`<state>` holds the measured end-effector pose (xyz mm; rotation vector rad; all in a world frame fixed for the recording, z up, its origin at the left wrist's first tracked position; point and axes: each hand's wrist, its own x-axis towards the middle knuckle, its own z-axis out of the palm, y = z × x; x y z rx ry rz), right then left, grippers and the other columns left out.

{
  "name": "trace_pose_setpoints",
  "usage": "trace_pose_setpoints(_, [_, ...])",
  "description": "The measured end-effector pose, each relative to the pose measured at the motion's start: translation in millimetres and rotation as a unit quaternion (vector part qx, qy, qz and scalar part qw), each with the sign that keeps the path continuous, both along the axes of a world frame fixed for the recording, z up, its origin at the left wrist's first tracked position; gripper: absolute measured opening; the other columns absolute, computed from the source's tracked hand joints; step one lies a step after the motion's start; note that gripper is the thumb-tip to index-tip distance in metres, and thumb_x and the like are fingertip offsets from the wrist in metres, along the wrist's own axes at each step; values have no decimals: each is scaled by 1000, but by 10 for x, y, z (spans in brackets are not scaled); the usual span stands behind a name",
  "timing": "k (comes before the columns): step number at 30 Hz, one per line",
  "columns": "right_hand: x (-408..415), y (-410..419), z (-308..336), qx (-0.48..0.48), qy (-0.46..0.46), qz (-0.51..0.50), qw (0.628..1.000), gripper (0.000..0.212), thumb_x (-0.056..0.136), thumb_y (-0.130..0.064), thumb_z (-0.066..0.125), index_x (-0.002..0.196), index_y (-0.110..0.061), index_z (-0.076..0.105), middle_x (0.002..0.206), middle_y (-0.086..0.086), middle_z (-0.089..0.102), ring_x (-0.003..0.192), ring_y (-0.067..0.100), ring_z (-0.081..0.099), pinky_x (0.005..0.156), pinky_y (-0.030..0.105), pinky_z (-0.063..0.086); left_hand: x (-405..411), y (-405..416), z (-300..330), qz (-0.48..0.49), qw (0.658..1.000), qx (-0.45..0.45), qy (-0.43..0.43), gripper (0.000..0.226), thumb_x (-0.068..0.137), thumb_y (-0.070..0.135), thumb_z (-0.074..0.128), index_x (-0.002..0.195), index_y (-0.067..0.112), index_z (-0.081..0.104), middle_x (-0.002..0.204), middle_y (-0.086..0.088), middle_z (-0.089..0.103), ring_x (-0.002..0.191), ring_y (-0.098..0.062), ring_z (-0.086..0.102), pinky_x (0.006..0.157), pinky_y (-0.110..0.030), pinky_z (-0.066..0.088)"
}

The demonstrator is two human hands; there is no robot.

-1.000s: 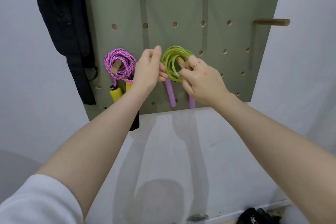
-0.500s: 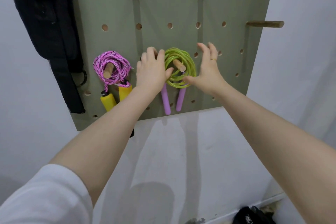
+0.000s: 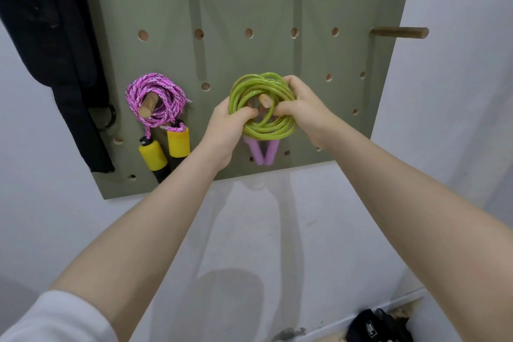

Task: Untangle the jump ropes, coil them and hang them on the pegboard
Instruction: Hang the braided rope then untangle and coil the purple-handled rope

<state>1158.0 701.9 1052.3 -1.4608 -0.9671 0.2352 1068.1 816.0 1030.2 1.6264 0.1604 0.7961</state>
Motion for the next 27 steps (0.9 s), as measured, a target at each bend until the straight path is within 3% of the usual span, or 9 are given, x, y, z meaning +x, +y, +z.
trace_pose_setpoints(3, [-61, -207, -129, 40, 104, 164, 980, 50, 64, -2, 53, 113, -12, 50, 87, 5, 62, 82, 21, 61, 76, 30, 50, -188, -151, 10, 13, 996, 86, -21, 14, 85, 5, 51, 84, 17, 59, 76, 0, 58, 72, -10, 54, 69, -21, 46])
trace_pose_setpoints(6, [-126, -422, -177, 36, 131, 225, 965, 33, 77, -9, 52, 110, -9, 52, 75, 1, 65, 67, 15, 63, 66, 27, 53, -291, -287, 11, 73, 970, 233, 2, 6, 84, 11, 50, 82, 13, 56, 65, 5, 54, 60, -7, 49, 64, -24, 41])
trace_pose_setpoints(8, [-147, -532, -203, 36, 118, 201, 972, 18, 78, -11, 55, 95, -9, 55, 67, -2, 63, 61, 12, 59, 61, 24, 52, -318, -389, -15, 106, 948, 301, 6, 9, 86, 11, 52, 81, 18, 50, 64, 8, 53, 61, -8, 48, 62, -23, 38])
trace_pose_setpoints(11, [-156, -638, -233, 69, 85, 117, 987, 5, 79, -12, 57, 78, -12, 53, 59, -3, 54, 58, 12, 51, 56, 20, 46, -290, -483, -87, 128, 944, 304, -7, 29, 85, 23, 61, 111, 15, 50, 91, 7, 60, 87, -8, 54, 76, -16, 40])
trace_pose_setpoints(15, [-244, -707, -337, 48, -46, -120, 991, 8, 83, -12, 63, 90, -16, 59, 71, -9, 59, 68, 10, 57, 56, 16, 44, -268, -759, -231, 261, 870, 409, -90, 35, 85, 33, 54, 105, 4, 56, 102, -12, 54, 94, -25, 50, 82, -27, 35])
trace_pose_setpoints(18, [-428, -705, -442, -5, -141, -242, 960, 21, 85, -22, 63, 103, -15, 55, 80, -11, 60, 81, 13, 60, 66, 18, 47, -198, -959, -287, 85, 972, 217, 35, 49, 90, 51, 40, 100, 7, 59, 104, -9, 60, 92, -16, 56, 86, -25, 41])
trace_pose_setpoints(21, [-631, -658, -584, -64, -321, -211, 921, 47, 82, -22, 59, 125, -6, 46, 106, 9, 61, 100, 27, 57, 84, 41, 47, -169, -960, -216, -15, 997, -26, 65, 61, 81, 62, 47, 102, 7, 62, 98, -7, 69, 90, -16, 66, 85, -35, 52])
trace_pose_setpoints(24, [-679, -673, -674, -177, -472, -129, 854, 62, 83, -29, 54, 135, 2, 38, 124, 18, 50, 112, 32, 45, 99, 42, 37, -260, -790, -162, -33, 998, -48, 36, 41, 76, 34, 69, 101, 1, 62, 88, -8, 68, 79, -15, 65, 72, -29, 53])
trace_pose_setpoints(27, [-598, -719, -564, -104, -484, -67, 866, 41, 87, -27, 44, 120, -4, 56, 109, 11, 62, 100, 28, 55, 86, 43, 46, -372, -586, -140, -99, 993, -14, 62, 44, 75, 31, 68, 104, -1, 60, 88, -11, 65, 77, -18, 63, 69, -30, 53])
